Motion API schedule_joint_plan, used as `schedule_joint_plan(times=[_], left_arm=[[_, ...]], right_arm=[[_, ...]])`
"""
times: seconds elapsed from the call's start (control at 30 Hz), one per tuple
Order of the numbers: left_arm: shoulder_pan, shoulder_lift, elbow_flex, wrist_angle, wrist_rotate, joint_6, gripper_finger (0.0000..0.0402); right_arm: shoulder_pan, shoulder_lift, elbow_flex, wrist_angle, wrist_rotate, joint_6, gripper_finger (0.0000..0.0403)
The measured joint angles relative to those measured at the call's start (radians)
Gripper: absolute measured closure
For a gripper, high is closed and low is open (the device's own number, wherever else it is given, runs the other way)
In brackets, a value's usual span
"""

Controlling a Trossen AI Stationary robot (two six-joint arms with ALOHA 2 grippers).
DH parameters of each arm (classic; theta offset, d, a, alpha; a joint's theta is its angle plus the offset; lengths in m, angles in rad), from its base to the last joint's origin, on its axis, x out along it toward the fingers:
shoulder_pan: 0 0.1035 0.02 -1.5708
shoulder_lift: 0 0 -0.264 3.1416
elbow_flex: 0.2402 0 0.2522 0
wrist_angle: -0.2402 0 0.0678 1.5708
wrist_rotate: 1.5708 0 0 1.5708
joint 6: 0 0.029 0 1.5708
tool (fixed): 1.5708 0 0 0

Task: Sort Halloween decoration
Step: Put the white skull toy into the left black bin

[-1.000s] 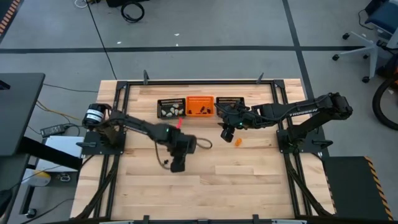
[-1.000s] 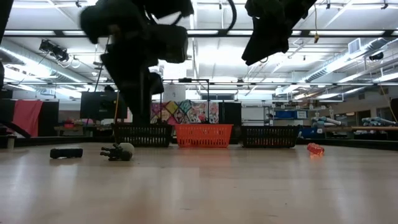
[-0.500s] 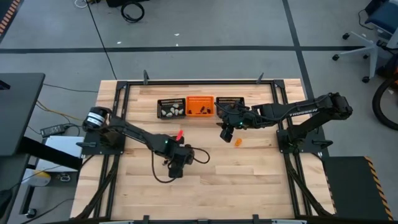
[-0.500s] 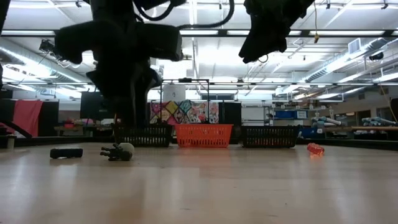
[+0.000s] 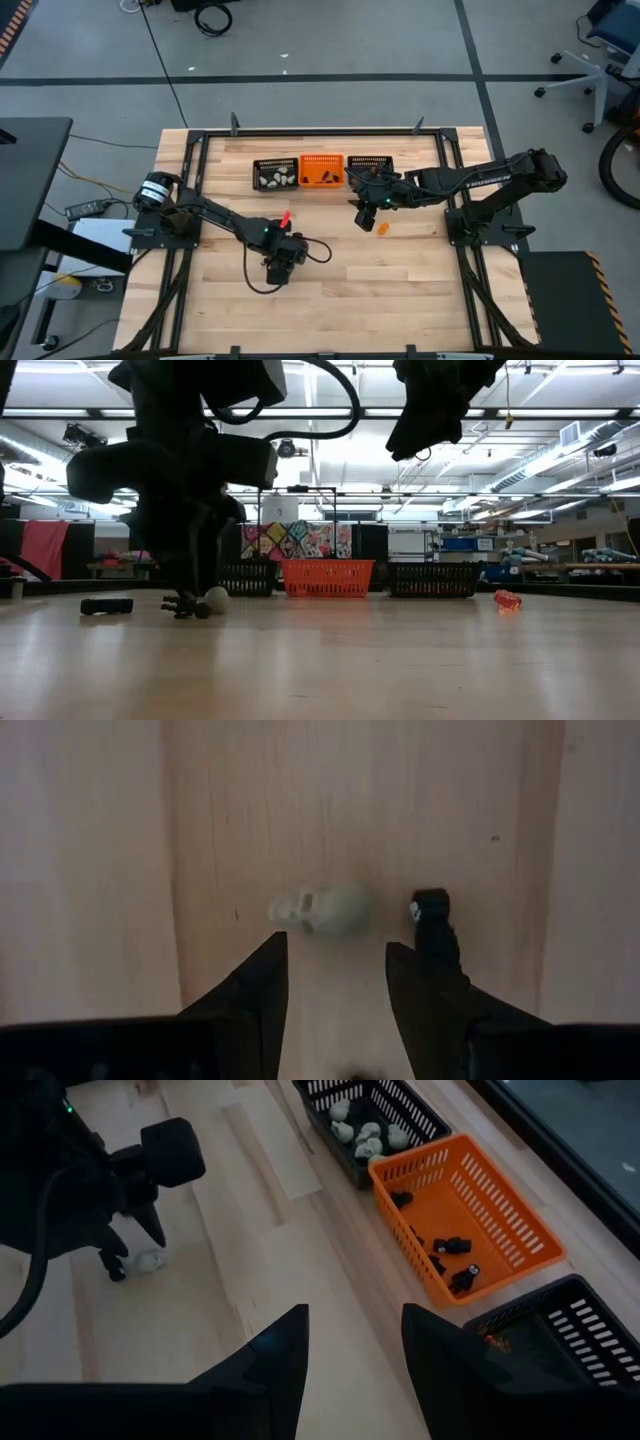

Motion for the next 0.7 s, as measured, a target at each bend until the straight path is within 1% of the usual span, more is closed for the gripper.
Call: schedule_joint_plan(times=[0.23, 0.47, 0.7], left_arm=[[0.0, 0.0, -0.012, 0.095, 0.0, 0.009, 0.0251], [0.004, 0.02, -0.012, 0.096, -0.002, 0.025, 0.0251], [0.005, 0.05, -0.009, 0.103, -0.013, -0.054, 0.0257]], right_arm=[[0.0, 0.0, 0.0, 0.001, 0.002, -0.001, 0.0238], [0.0, 0.0, 0.0, 0.0, 0.006, -0.002, 0.0238], [0.0, 0.0, 0.0, -0.004, 0.006, -0.002, 0.0238]])
